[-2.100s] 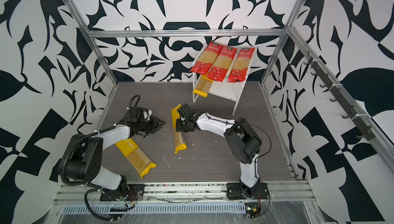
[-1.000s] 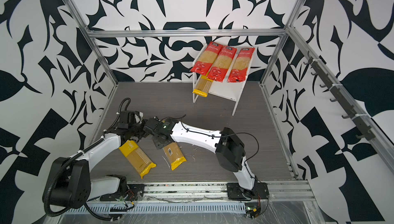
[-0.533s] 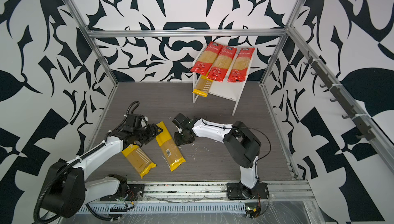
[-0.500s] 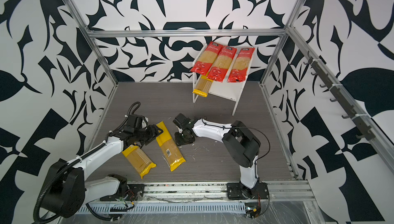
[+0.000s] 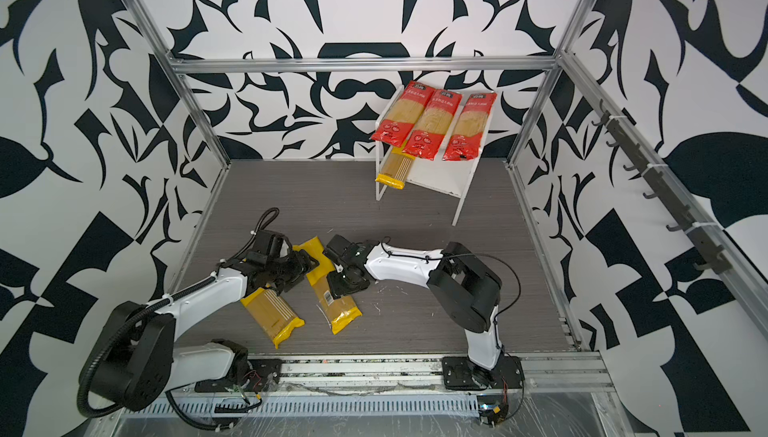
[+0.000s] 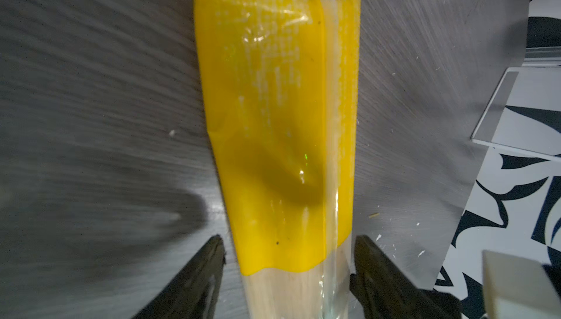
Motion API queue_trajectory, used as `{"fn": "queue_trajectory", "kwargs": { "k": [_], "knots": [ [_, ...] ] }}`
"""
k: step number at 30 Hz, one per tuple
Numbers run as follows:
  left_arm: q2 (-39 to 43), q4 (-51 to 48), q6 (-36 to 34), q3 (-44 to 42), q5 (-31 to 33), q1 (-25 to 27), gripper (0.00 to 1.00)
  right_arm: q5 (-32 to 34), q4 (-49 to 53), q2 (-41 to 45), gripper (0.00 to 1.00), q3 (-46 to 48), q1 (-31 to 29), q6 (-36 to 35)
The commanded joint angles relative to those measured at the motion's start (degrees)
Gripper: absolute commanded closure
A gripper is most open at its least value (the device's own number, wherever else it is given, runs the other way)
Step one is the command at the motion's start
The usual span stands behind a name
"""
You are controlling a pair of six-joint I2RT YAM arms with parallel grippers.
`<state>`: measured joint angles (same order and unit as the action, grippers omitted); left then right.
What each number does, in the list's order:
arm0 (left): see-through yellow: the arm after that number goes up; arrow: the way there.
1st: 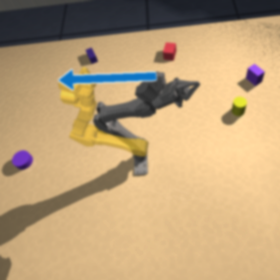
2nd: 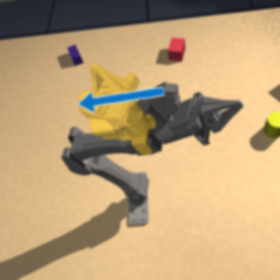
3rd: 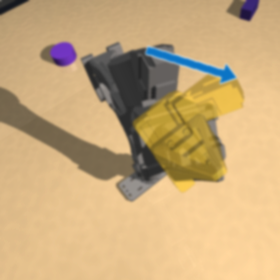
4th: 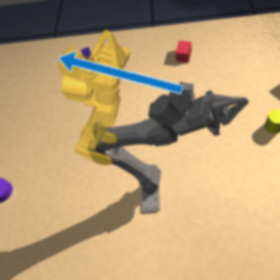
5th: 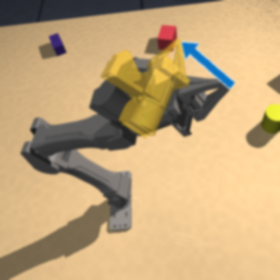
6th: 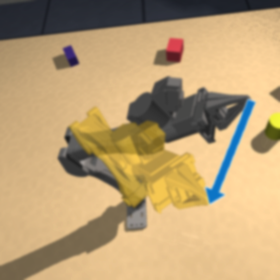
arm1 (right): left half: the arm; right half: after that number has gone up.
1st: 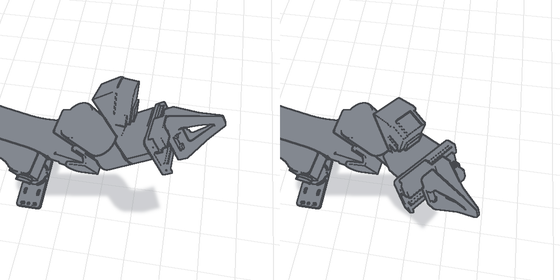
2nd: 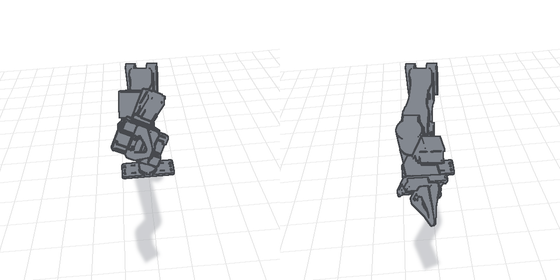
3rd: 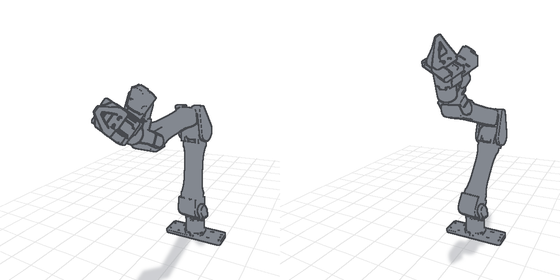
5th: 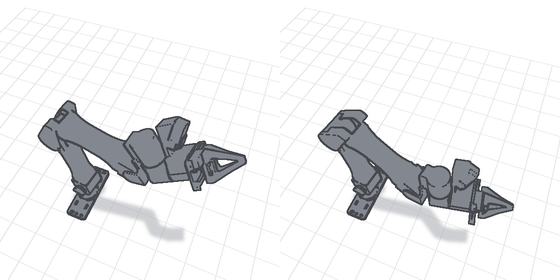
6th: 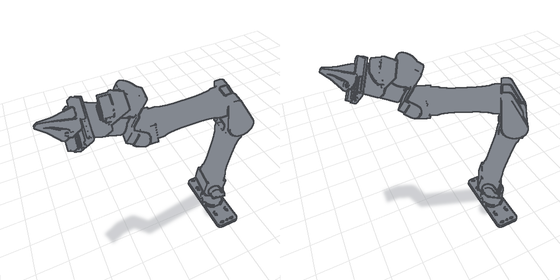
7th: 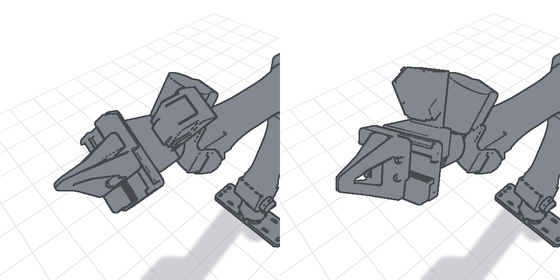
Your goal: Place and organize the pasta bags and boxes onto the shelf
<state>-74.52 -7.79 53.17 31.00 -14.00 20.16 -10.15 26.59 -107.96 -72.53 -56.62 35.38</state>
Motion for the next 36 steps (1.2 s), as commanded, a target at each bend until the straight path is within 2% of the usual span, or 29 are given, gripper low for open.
{"fn": "queue_trajectory", "kwargs": {
  "k": [1,6,15,21,26,30,36],
  "knots": [
    [-3.1,3.7,1.4,-0.6,-2.2,0.1,0.31,1.5,-0.1,2.7,0.38,0.8,1.5,-0.7],
    [-6.2,6.4,1.5,-0.5,-3.2,0.1,0.38,-9.8,-8.1,3.3,0.37,7.9,5.0,1.8],
    [-8.6,8.5,1.6,-0.4,-4.6,0.1,0.51,-14.3,-21.9,-1.5,0.45,13.9,5.0,6.9],
    [-7.2,7.6,1.4,-0.1,-4.4,0.1,0.53,-15.5,-30.2,-1.8,0.62,16.2,5.1,9.5],
    [-4.8,4.7,0.5,1.5,-4.5,-0.9,0.50,-15.3,-31.4,0.4,0.78,16.6,5.2,9.8],
    [-1.2,3.7,0.3,1.9,-6.3,-4.0,0.42,-14.3,-31.5,3.8,0.90,17.0,5.2,9.5],
    [4.5,5.8,1.6,1.0,-12.0,-9.5,0.31,-15.1,-32.7,9.3,0.96,17.3,5.5,10.3]
  ]
}}
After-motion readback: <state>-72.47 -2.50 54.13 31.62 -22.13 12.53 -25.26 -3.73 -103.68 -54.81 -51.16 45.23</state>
